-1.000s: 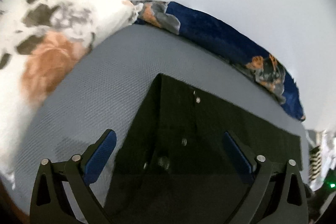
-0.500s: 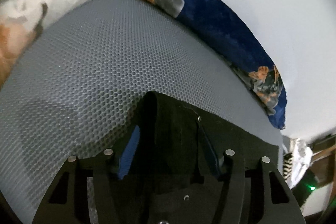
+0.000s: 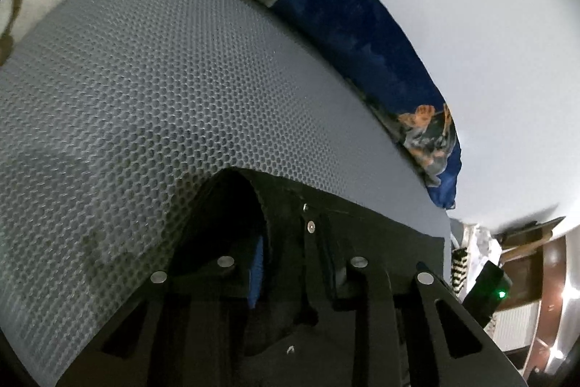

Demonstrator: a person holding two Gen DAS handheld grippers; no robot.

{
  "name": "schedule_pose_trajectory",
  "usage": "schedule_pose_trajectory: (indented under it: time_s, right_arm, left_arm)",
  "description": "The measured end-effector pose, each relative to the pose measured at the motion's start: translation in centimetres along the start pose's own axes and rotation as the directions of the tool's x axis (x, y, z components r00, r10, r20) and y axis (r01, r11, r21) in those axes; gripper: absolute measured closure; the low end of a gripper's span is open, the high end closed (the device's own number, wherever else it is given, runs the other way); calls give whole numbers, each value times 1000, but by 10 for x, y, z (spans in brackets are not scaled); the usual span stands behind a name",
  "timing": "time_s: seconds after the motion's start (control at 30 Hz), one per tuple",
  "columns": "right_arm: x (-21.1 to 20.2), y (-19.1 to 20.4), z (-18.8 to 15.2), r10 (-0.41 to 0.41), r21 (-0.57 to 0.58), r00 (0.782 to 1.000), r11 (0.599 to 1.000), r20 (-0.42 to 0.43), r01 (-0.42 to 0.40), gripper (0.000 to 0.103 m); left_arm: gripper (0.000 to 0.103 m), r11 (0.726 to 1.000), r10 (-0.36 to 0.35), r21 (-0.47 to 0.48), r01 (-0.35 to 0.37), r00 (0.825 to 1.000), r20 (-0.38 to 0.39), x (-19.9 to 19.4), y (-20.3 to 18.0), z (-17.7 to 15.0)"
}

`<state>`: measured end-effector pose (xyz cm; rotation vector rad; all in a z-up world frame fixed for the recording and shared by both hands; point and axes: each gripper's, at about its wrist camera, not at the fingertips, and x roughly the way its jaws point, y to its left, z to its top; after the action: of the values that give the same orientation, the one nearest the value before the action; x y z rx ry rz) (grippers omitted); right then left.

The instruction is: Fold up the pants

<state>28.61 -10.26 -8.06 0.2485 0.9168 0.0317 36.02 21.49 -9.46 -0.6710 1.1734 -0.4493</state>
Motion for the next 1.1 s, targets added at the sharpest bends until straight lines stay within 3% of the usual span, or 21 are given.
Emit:
schedule_pose_trajectory:
  time_s: [0.33, 0.37, 0.4, 0.43, 0.57, 0.67, 0.83, 0.93, 1.03, 1.1]
  right_arm:
    - [7, -4, 11, 9, -36, 1000, 999, -5, -10, 6]
    - [8, -5, 12, 8, -45, 1000, 999, -14, -9, 6]
    - [9, -5, 14, 4, -58, 1000, 998, -22, -5, 6]
    - [9, -6, 16, 2, -81, 1000, 997, -29, -4, 6]
    - [9, -5, 29, 22, -247, 997, 968, -69, -39, 6]
    - [14, -4, 42, 59, -378, 988, 920, -141, -109, 6]
    - [30, -2, 66, 82, -551, 961, 805, -265, -220, 11]
    - [42, -5, 75, 112, -556, 918, 765, -381, -324, 13]
    - [55, -9, 79, 131, -544, 873, 736, -470, -403, 37]
    - [60, -12, 77, 130, -544, 852, 718, -507, -434, 44]
  left_arm:
    - [76, 999, 7, -33, -6, 1000, 25, 37, -11, 13]
    - [79, 1000, 12, -28, -11, 999, 38, 37, -12, 12]
    - [92, 1000, 14, -16, -13, 999, 50, 34, -14, 11]
    - [94, 1000, 9, 3, -9, 998, 61, 30, -17, 9]
    - [94, 990, -110, 100, 100, 988, 104, -6, -37, 0]
    - [94, 967, -170, 209, 144, 979, 112, -32, -64, -14]
    - [94, 918, -230, 353, 180, 968, 102, -55, -92, -45]
    - [94, 907, -245, 373, 194, 965, 94, -61, -96, -56]
    - [94, 907, -236, 380, 182, 967, 99, -66, -94, -60]
    - [94, 908, -220, 388, 162, 969, 110, -69, -95, -63]
